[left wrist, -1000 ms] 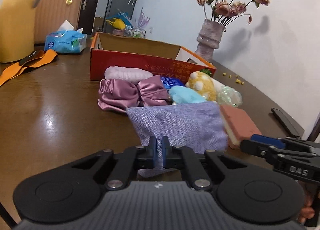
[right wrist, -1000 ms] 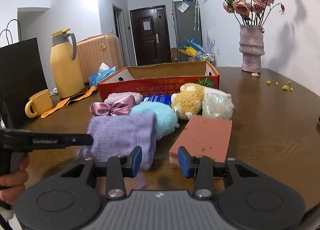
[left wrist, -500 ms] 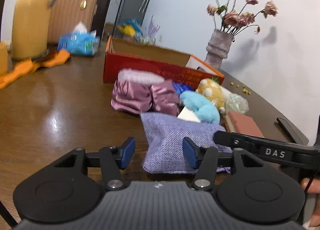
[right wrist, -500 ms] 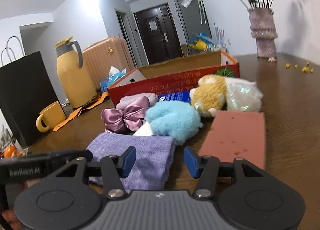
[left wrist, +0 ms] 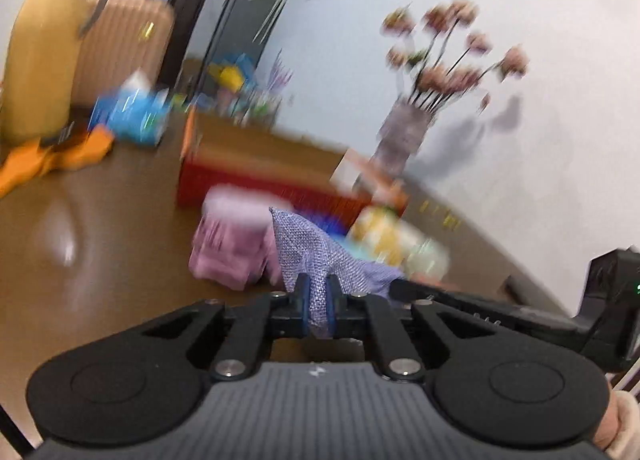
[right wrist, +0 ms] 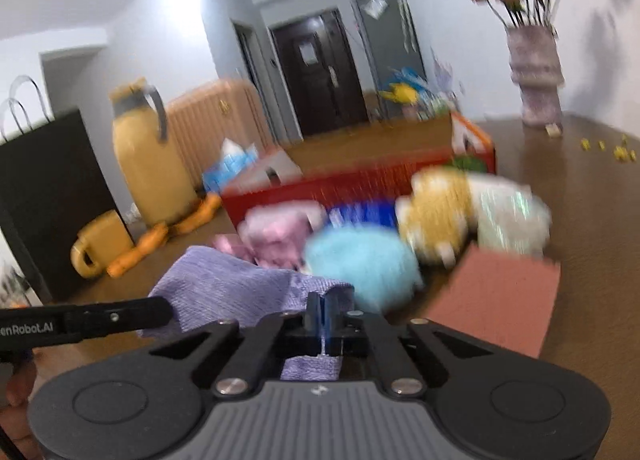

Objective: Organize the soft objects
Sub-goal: 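Close both grippers on the purple cloth bag, then carry the bag into the red box and open both grippers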

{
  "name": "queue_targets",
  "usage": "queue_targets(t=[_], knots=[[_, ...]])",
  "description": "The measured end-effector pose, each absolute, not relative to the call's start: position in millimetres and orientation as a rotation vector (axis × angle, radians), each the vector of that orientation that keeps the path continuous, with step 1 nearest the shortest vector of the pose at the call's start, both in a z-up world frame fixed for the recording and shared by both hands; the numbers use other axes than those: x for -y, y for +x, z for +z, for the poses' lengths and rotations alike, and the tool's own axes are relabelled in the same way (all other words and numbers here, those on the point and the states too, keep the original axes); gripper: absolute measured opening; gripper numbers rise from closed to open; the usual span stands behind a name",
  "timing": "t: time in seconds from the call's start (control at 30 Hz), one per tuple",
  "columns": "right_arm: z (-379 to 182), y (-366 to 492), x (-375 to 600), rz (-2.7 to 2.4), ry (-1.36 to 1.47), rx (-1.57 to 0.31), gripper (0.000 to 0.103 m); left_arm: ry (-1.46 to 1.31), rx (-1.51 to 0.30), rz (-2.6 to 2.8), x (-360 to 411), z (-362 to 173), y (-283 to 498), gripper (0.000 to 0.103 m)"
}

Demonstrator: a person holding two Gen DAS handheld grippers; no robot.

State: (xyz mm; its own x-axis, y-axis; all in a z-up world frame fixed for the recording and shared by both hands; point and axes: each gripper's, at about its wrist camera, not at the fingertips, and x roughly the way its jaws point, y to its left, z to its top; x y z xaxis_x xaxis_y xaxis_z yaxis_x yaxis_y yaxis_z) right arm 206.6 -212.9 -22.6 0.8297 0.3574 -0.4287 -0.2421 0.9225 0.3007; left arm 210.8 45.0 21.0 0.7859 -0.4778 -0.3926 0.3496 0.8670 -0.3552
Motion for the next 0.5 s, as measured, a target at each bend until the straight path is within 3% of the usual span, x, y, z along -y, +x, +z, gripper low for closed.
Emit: queue_targets(t=[0.17, 0.3, 0.5], knots=[[39, 249, 213, 0.408, 0.180, -0.410, 0.001, -0.214, -0.404, -0.453, -39, 84, 270, 0.008], [84, 343, 204, 0.433, 0.062, -0.403, 0.001, -0.176, -0.454, -0.408, -35, 111, 373, 0.008], [80, 522, 181, 0.375, -0.011, -0.613, 0.001, -0.146, -0.640, -0.231, -26, 67, 526, 0.009]])
